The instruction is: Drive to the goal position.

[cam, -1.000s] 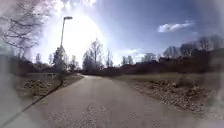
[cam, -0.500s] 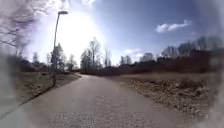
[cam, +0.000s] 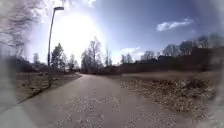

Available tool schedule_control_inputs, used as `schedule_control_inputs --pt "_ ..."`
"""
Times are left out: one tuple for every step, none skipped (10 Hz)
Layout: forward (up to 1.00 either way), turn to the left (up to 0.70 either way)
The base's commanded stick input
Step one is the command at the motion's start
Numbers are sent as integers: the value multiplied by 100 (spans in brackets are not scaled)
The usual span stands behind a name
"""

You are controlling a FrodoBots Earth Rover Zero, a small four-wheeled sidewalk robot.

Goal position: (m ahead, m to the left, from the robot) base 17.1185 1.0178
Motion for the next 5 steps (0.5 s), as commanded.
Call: schedule_control_inputs --pt "100 2" --pt "100 0" --pt "100 22" --pt "100 27" --pt "100 27"
